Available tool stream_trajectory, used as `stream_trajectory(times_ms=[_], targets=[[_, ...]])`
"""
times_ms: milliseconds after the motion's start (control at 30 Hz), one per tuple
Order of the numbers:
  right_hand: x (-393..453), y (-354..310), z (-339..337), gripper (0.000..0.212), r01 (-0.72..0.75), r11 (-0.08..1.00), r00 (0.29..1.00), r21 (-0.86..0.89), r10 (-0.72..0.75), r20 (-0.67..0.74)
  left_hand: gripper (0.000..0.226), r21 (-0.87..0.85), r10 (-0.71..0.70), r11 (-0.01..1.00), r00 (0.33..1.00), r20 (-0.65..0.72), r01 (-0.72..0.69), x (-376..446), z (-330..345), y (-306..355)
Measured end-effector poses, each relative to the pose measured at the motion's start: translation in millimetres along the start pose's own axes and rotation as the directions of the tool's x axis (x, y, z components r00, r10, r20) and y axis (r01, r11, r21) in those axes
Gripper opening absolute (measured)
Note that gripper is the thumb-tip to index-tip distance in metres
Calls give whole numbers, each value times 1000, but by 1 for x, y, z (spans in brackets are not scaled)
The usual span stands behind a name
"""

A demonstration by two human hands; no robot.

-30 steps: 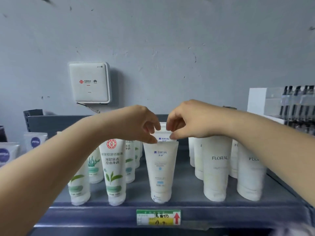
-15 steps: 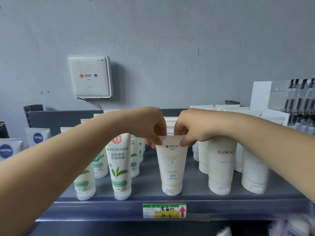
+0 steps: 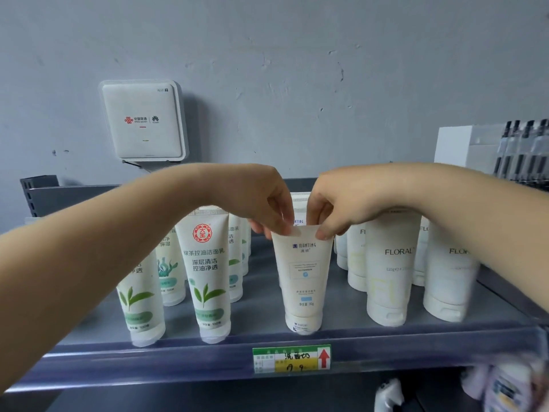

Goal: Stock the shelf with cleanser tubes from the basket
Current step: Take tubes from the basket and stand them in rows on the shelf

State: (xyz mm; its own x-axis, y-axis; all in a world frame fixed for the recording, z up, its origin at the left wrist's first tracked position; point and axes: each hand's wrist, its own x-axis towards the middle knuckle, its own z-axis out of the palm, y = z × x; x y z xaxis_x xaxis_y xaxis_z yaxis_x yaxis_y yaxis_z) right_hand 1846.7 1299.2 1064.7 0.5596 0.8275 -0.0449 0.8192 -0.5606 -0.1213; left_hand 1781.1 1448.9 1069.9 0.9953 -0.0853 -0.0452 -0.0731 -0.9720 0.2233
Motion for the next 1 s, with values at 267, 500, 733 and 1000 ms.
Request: stream_trajectory(times_ms=[267, 500, 733, 1000], targets=[[35, 6, -29, 23, -84, 980, 987, -178, 58, -150, 24, 128, -42, 990, 986, -160, 63, 22, -31, -24], [73, 10, -12, 11, -139, 971, 986, -196, 153, 59, 22, 242, -100, 967, 993, 57, 83, 52, -21, -28], [76, 12, -13, 20, -129, 977, 981, -172, 151, 120, 7, 223, -106, 972, 982, 154, 70, 65, -16, -26], [71, 14, -14, 11, -101, 985, 985, -143, 119, 126, 15, 170, -87, 984, 980, 180, 56, 67, -17, -27]])
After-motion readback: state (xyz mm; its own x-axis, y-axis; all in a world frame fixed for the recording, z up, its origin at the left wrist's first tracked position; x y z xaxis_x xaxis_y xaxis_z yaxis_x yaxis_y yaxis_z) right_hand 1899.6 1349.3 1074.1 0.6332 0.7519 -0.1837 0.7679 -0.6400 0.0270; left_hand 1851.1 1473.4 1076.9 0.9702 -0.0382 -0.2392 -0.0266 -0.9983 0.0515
